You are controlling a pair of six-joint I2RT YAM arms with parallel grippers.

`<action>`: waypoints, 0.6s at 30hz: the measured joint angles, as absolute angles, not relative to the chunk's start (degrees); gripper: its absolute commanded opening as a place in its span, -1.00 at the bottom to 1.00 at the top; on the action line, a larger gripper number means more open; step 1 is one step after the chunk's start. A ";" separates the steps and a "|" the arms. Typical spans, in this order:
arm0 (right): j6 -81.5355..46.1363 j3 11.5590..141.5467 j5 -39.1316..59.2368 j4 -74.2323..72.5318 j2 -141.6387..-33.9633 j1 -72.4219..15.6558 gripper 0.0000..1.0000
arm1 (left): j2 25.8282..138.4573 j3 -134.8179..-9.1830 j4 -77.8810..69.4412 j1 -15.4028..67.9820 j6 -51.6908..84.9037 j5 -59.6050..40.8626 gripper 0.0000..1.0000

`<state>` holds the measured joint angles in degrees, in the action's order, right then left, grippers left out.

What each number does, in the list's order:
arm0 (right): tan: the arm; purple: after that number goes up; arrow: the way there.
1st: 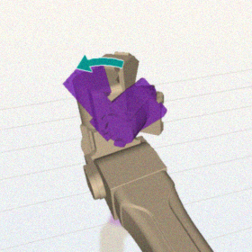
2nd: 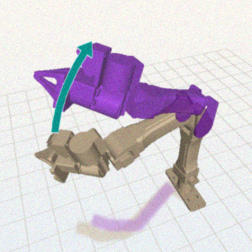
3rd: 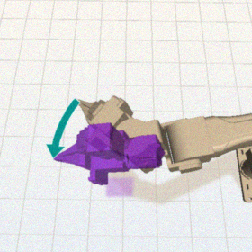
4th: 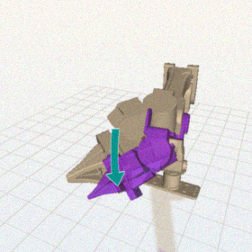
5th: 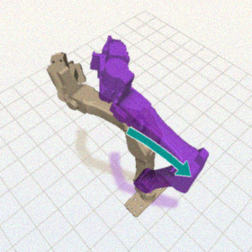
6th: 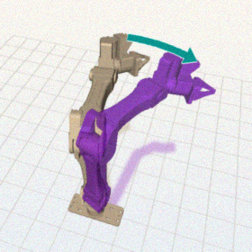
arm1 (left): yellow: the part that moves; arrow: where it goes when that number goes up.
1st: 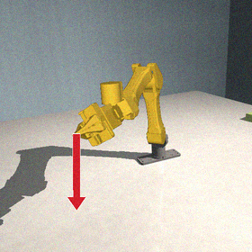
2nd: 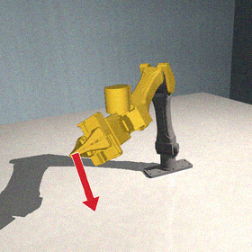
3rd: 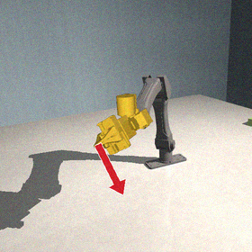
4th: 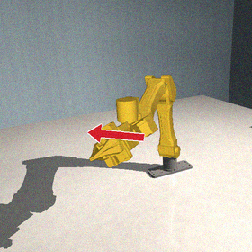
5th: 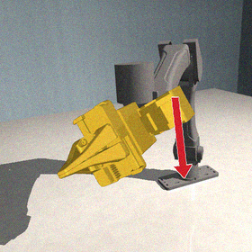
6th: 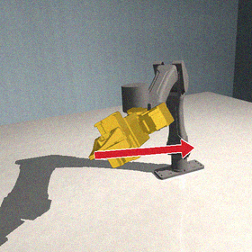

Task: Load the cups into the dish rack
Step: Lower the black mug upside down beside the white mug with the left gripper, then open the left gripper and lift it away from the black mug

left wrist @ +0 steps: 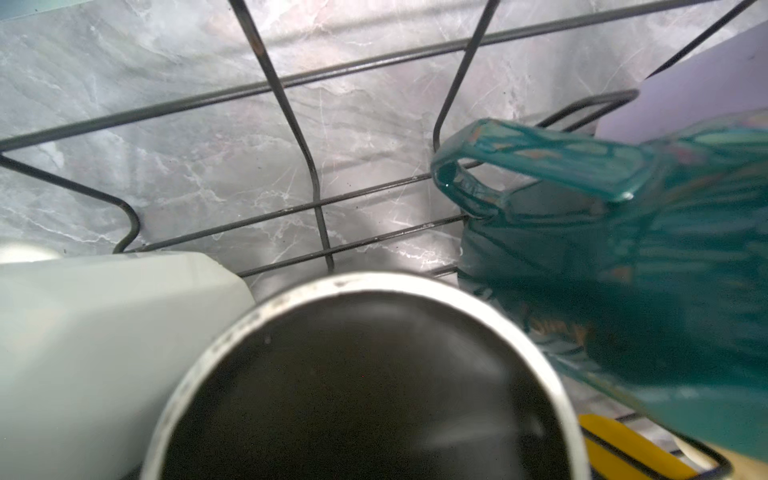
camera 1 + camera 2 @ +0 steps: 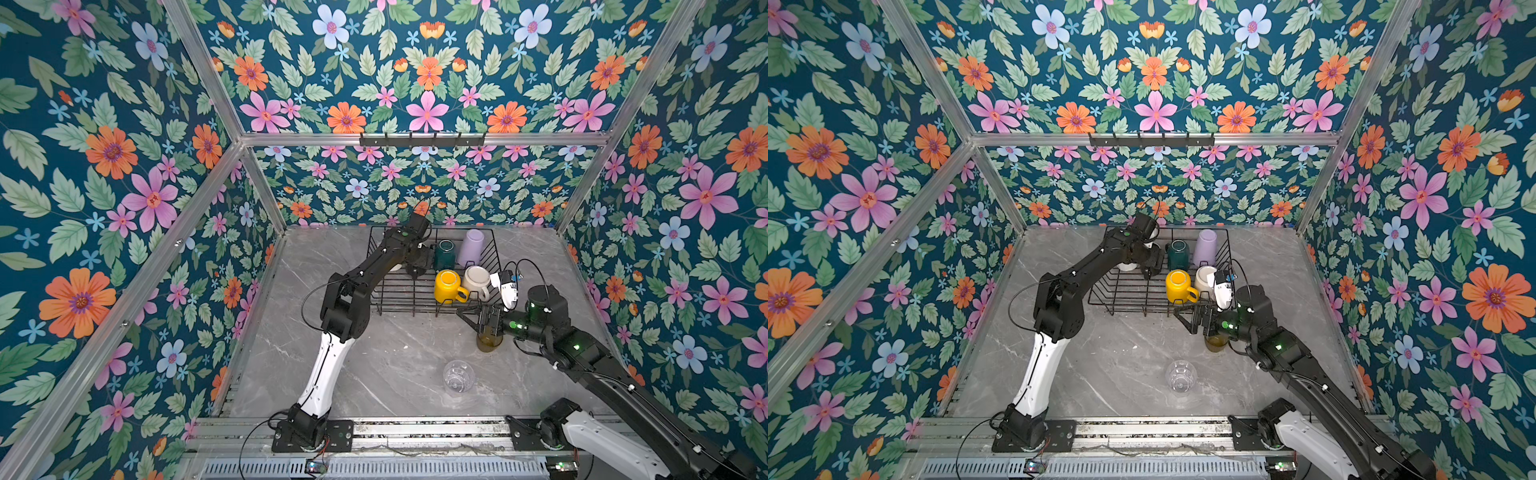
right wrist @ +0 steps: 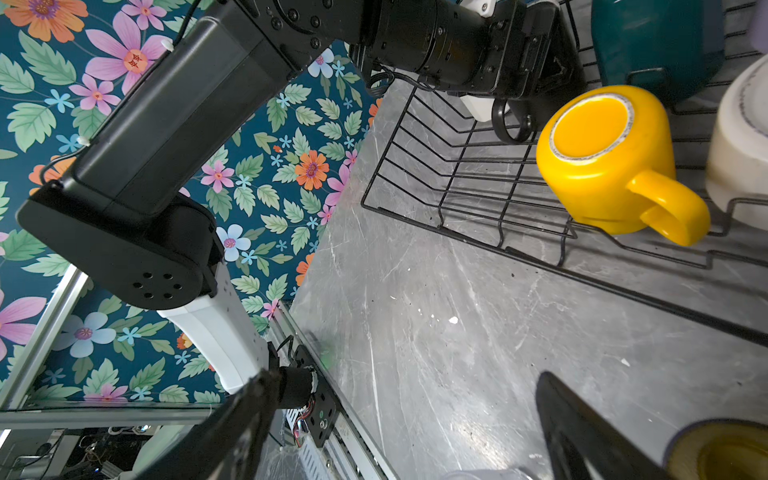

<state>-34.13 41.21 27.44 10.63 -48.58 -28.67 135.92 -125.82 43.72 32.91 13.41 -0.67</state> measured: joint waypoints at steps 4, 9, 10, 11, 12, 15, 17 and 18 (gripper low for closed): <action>-34.13 41.21 27.40 10.63 -48.56 -28.67 0.93 | 135.79 -125.82 43.72 32.91 13.41 -0.93 0.81; -33.98 43.20 25.56 14.06 -48.97 -28.67 0.87 | 133.64 -124.68 43.59 32.91 13.58 -1.10 0.82; -33.76 44.34 23.99 15.84 -49.47 -28.67 0.85 | 132.79 -123.98 43.31 32.91 13.61 -1.13 0.82; -33.34 45.23 22.70 17.26 -49.93 -28.67 0.82 | 131.92 -123.26 43.03 32.93 13.61 -1.13 0.82; -32.86 46.13 21.15 19.09 -50.43 -28.67 0.79 | 130.93 -122.39 42.72 32.93 13.65 -1.15 0.83; -32.10 48.40 16.91 24.99 -51.79 -28.67 0.71 | 127.74 -119.46 41.32 32.93 14.09 -1.32 0.84; -31.44 49.12 14.46 28.32 -52.29 -28.67 0.65 | 125.27 -117.36 40.18 32.95 14.74 -1.45 0.84; -31.33 49.32 13.17 29.91 -52.49 -28.67 0.62 | 123.83 -116.29 39.42 32.95 14.74 -1.48 0.84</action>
